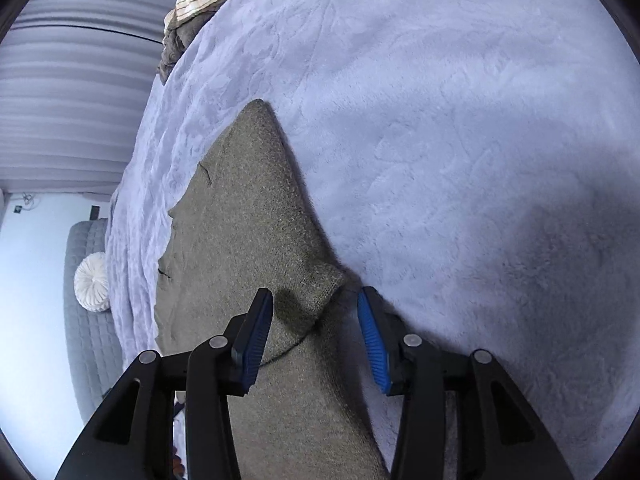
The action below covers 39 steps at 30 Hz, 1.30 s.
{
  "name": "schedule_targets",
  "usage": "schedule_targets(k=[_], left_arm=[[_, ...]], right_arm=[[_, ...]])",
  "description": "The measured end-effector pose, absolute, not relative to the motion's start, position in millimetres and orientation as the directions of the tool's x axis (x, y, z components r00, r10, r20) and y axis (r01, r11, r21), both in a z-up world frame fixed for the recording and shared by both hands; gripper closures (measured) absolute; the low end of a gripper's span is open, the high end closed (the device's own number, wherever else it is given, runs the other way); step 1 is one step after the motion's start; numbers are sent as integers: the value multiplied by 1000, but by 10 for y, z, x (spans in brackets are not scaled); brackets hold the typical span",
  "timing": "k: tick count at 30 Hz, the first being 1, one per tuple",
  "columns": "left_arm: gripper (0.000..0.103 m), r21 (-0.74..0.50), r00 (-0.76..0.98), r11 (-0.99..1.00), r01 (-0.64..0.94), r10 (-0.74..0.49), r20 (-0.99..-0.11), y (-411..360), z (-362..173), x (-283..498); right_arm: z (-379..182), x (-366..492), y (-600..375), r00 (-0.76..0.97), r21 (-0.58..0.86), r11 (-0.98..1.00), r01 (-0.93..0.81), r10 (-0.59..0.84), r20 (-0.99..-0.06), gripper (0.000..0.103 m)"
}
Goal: Fold small clothes
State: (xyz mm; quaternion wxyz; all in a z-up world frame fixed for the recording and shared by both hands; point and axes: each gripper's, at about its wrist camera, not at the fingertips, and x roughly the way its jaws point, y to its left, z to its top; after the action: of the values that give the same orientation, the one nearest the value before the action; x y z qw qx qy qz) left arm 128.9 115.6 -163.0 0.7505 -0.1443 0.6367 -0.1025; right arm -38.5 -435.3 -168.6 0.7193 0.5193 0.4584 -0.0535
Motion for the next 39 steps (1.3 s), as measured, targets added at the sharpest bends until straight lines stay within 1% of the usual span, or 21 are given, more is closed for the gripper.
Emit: schedule_targets(k=[1, 2, 3, 6, 8, 10, 12, 14, 16, 18, 22, 25, 26, 27, 28, 29, 30, 33, 35, 37, 39], left_arm=[[41, -330, 163, 944, -12, -324, -932, 1143, -1623, 1290], [50, -326, 168, 945, 19, -324, -931, 1120, -1587, 1276], [67, -332, 170, 941, 57, -337, -926, 1086, -1551, 1268], [68, -293, 177, 948, 122, -311, -934, 1017, -1524, 1231], [68, -267, 180, 951, 154, -293, -939, 985, -1561, 1216], [68, -266, 184, 953, 147, -290, -939, 1001, -1593, 1220], [68, -285, 184, 952, 111, -302, -935, 1086, -1574, 1215], [67, -264, 207, 961, 85, -277, -938, 1138, -1521, 1235], [67, -256, 212, 964, 79, -267, -940, 1182, -1491, 1218], [67, -246, 213, 967, 74, -256, -943, 1190, -1471, 1210], [67, -216, 217, 974, 75, -227, -949, 1231, -1418, 1144], [67, -231, 225, 969, 89, -246, -943, 1233, -1306, 1081], [65, -236, 228, 967, 97, -253, -940, 1220, -1272, 1066], [45, -235, 230, 966, 105, -254, -939, 1188, -1237, 1055], [22, -223, 244, 969, 108, -244, -939, 1153, -1196, 1043], [19, -213, 268, 971, 108, -235, -934, 1124, -1151, 1030], [19, -210, 287, 971, 115, -235, -929, 1105, -1108, 1012], [19, -225, 268, 965, 138, -255, -929, 1016, -1075, 999], [19, -245, 262, 957, 153, -278, -924, 949, -1074, 998], [19, -264, 252, 951, 162, -299, -920, 872, -1093, 1011], [19, -317, 230, 935, 162, -348, -909, 789, -1127, 1052]], right_arm=[[-1680, -349, -4357, 566, 703, 449, 551, 419, -711, 72], [-1642, -321, -4342, 553, 697, 468, 543, 425, -717, 87], [-1554, -300, -4313, 547, 679, 516, 522, 408, -731, 87], [-1350, -263, -4248, 528, 622, 635, 457, 369, -765, 88], [-1376, -228, -4227, 481, 551, 699, 456, 327, -813, 88], [-1485, -208, -4195, 441, 490, 744, 454, 290, -849, 88], [-1538, -211, -4196, 443, 481, 748, 457, 278, -853, 88], [-1519, -248, -4213, 450, 483, 735, 476, 268, -852, 88], [-1467, -289, -4213, 442, 464, 743, 482, 251, -861, 87], [-1405, -310, -4182, 427, 433, 765, 477, 229, -875, 83], [-1237, -363, -4085, 385, 340, 809, 480, 154, -910, 83], [-1147, -432, -4021, 385, 321, 815, 482, 132, -913, 83], [-1116, -456, -3996, 389, 324, 815, 481, 133, -912, 83], [-1100, -464, -3975, 390, 327, 813, 481, 135, -911, 83], [-1081, -487, -3946, 391, 326, 813, 482, 133, -911, 83], [-1064, -501, -3915, 391, 322, 815, 481, 130, -911, 83], [-1047, -502, -3873, 392, 318, 818, 479, 125, -912, 83], [-959, -512, -3675, 411, 327, 835, 442, 135, -901, 83], [-914, -495, -3491, 439, 401, 826, 396, 213, -873, 83], [-942, -419, -3249, 438, 495, 798, 343, 330, -836, 83], [-1012, -347, -3044, 428, 570, 759, 316, 422, -799, 79]])
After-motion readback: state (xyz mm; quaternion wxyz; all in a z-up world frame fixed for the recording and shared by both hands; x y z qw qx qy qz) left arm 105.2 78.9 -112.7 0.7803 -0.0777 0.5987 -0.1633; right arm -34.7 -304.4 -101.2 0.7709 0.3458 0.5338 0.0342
